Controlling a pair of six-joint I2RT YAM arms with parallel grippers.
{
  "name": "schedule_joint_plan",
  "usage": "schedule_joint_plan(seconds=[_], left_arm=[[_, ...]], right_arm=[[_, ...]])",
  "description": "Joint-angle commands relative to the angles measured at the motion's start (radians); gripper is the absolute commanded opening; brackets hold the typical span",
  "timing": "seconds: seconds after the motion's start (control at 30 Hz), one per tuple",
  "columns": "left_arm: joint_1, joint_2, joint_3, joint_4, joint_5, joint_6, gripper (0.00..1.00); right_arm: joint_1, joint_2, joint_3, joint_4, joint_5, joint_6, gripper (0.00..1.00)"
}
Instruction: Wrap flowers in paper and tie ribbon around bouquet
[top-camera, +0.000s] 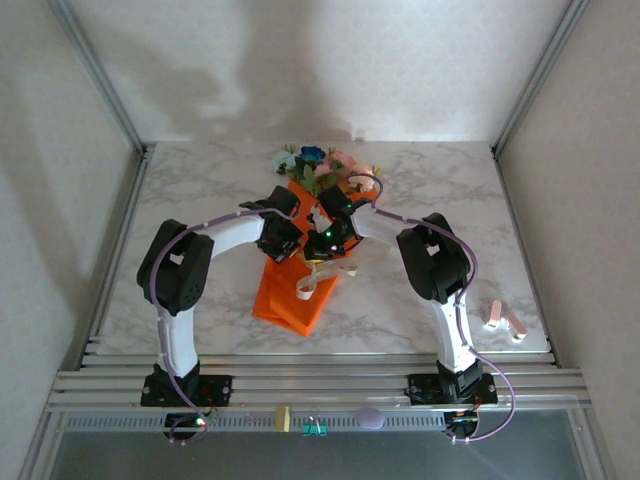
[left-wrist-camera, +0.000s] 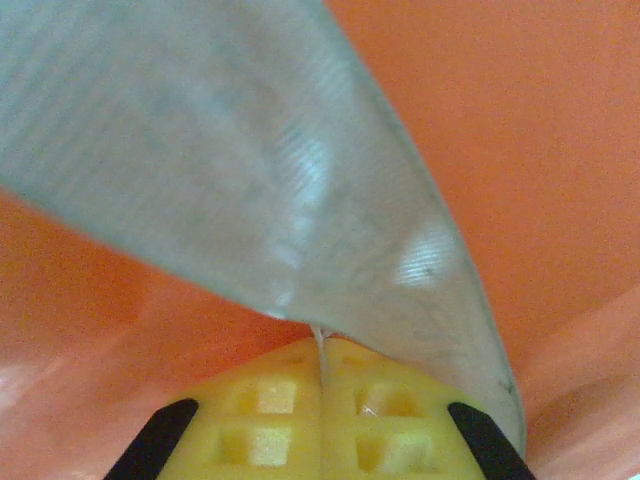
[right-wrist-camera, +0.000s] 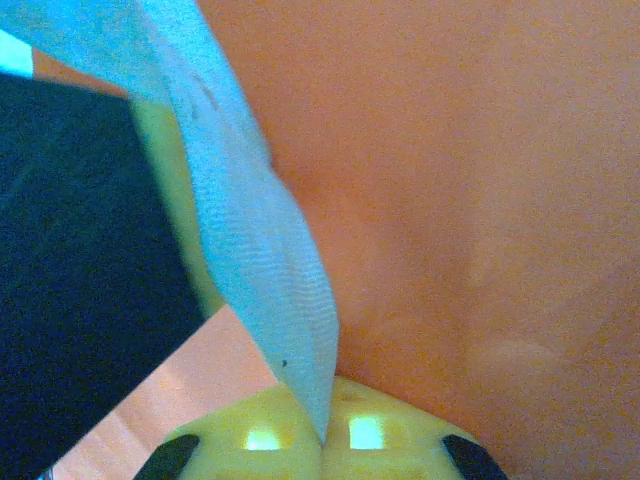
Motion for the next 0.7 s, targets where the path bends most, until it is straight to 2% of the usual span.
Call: schedule_joint_plan(seconds=[0.0, 0.07, 0.2, 0.3, 0.43, 0.57, 0.67], left_arm=[[-0.004, -0.093, -0.051, -0.059, -0.019, 0.0, 0.0], [-0.002, -0.137, -0.081, -0.062, 0.005, -0.006, 0.0], [0.012, -0.207, -0.139, -0.065, 0.051, -0.013, 0.0], [0.033, -0.247, -0.164, -0.075, 0.057, -0.013, 0.0], [0.056, -0.291, -0.181, -0.087, 0.078, -0.008, 0.0], [0.065, -0.307, -0.191, -0.1, 0.1, 0.005, 0.0], [0.072, -0.321, -0.194, -0.115, 0.103, 0.012, 0.0]], right_arm=[[-0.006, -0.017, 0.042, -0.048, 0.04, 0.018, 0.03], [-0.006, -0.023, 0.057, -0.061, 0.053, 0.024, 0.09], [-0.006, -0.072, 0.058, -0.07, 0.094, 0.062, 0.28], [-0.01, -0.139, 0.031, -0.074, 0.15, 0.105, 0.37], [-0.038, -0.243, -0.053, -0.09, 0.257, 0.211, 0.42], [-0.085, -0.332, -0.167, -0.05, 0.257, 0.301, 0.47], [-0.112, -0.363, -0.203, -0.109, 0.325, 0.36, 0.5]])
